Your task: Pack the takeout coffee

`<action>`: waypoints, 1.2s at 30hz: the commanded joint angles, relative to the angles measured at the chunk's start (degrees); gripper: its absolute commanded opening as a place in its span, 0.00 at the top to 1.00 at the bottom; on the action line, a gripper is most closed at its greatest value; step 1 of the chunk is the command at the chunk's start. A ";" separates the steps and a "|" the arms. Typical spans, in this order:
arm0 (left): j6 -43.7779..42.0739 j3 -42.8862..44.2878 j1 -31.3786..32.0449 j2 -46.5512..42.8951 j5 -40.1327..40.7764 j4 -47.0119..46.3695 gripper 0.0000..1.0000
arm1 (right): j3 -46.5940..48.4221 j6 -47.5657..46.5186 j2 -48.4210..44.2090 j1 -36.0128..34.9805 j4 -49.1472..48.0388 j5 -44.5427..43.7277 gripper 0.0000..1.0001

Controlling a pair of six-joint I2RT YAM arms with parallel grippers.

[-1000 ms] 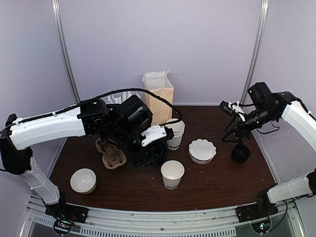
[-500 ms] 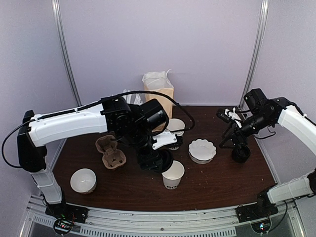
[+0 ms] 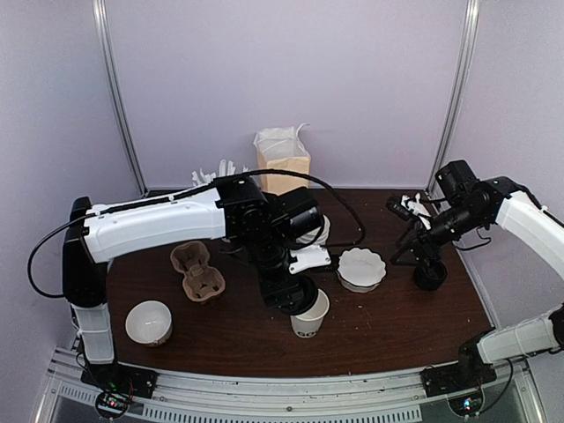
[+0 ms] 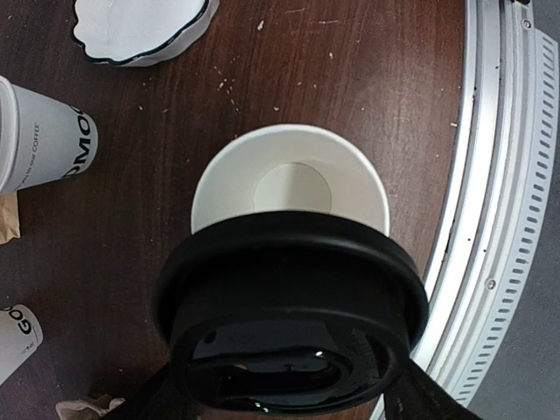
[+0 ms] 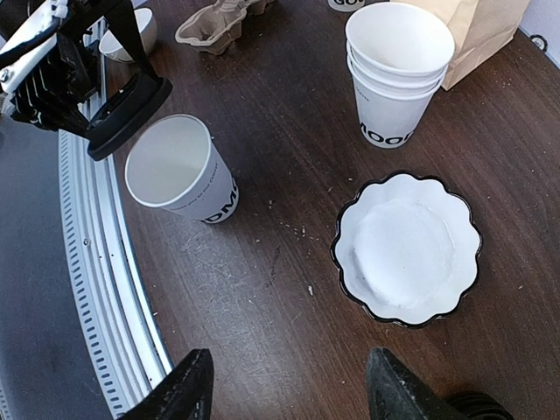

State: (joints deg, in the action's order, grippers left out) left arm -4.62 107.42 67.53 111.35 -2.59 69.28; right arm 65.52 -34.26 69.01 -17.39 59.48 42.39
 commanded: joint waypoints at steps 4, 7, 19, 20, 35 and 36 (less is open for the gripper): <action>-2.15 6.87 0.19 4.27 -0.75 2.53 0.28 | -3.38 0.51 -2.71 -0.28 -2.33 -0.26 0.37; -2.40 8.16 0.19 5.13 -0.38 3.75 0.28 | -3.41 0.44 -2.53 -0.28 -2.05 -0.38 0.37; -2.45 8.51 0.23 6.90 0.58 5.09 0.27 | -3.04 0.69 -3.39 -0.28 -1.31 0.32 0.37; -2.45 8.59 0.24 7.00 0.57 5.10 0.27 | -3.21 0.69 -3.55 -0.28 -1.41 0.25 0.37; -3.29 13.07 0.24 10.86 -0.09 6.51 0.25 | -4.09 0.59 -3.75 -0.28 -2.00 0.06 0.37; -3.32 13.09 0.23 11.03 -0.25 6.49 0.25 | -4.20 0.60 -3.79 -0.28 -1.95 0.02 0.37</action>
State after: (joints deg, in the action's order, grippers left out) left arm -7.03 118.65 67.57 121.01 -2.37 74.65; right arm 62.17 -34.11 66.11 -17.39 58.37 42.37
